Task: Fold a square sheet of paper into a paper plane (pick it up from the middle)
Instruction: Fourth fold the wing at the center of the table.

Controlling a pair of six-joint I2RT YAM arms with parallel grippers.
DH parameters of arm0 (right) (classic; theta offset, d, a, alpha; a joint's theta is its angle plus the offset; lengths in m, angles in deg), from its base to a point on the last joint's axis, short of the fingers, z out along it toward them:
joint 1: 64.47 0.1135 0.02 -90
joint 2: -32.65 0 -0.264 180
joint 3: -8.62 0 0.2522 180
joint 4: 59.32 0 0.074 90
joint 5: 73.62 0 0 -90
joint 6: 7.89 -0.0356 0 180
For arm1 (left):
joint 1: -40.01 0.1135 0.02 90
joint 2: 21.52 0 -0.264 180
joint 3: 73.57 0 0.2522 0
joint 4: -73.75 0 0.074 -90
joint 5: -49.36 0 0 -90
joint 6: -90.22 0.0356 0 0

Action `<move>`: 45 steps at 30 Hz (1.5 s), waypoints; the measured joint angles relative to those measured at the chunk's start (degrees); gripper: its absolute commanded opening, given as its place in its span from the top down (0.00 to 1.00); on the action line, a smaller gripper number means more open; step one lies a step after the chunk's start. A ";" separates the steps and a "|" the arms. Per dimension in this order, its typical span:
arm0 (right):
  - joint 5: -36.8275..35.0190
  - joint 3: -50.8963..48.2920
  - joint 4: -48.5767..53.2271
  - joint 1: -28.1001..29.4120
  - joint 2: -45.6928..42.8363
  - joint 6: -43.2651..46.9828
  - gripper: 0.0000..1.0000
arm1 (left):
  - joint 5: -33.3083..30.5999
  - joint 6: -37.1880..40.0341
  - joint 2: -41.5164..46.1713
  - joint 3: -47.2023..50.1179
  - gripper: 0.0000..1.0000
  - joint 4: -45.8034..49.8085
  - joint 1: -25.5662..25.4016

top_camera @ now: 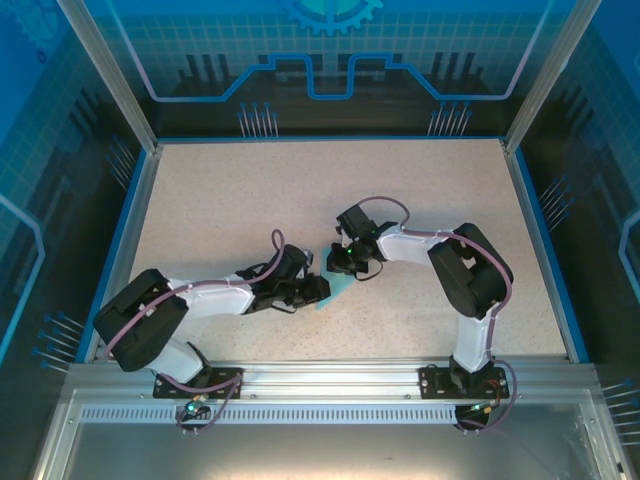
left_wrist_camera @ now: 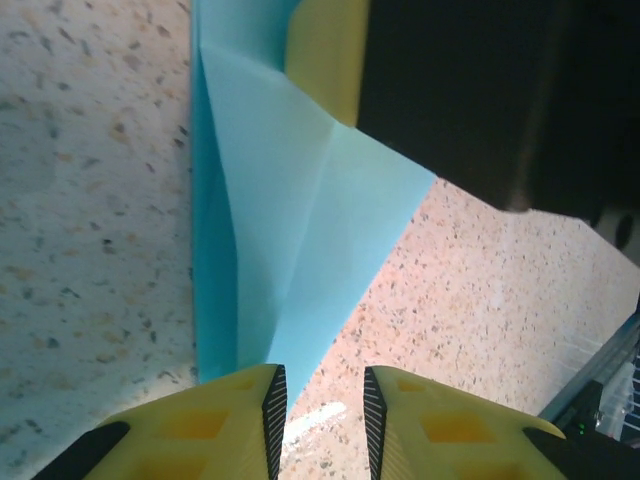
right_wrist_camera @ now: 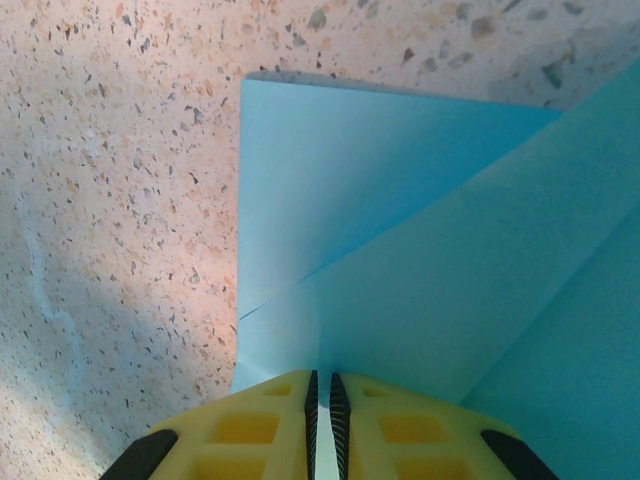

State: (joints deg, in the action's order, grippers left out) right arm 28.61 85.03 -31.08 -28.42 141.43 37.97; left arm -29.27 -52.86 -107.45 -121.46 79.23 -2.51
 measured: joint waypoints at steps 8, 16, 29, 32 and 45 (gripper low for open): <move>0.02 0.00 0.00 0.00 0.00 -0.02 0.86 | 0.46 0.00 -0.04 0.00 0.72 1.92 -0.52; 0.02 0.00 0.00 0.00 0.00 -0.02 0.86 | 0.48 0.00 -1.57 0.00 0.72 2.08 -0.52; 0.00 0.00 0.00 0.00 0.02 -0.48 0.86 | 0.48 -0.20 -2.32 0.00 0.73 2.03 -0.66; 0.00 0.00 0.00 0.00 0.02 -0.68 0.86 | 0.46 -0.63 -2.38 0.00 0.73 2.03 -0.74; -0.02 -0.11 -0.15 0.00 0.02 -0.85 0.86 | 0.02 -0.85 -3.06 -0.02 0.75 2.47 -1.20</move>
State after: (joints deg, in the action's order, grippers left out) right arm 28.59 84.92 -31.23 -28.42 141.45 37.12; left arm -29.25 -53.72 -110.51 -121.48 81.70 -3.71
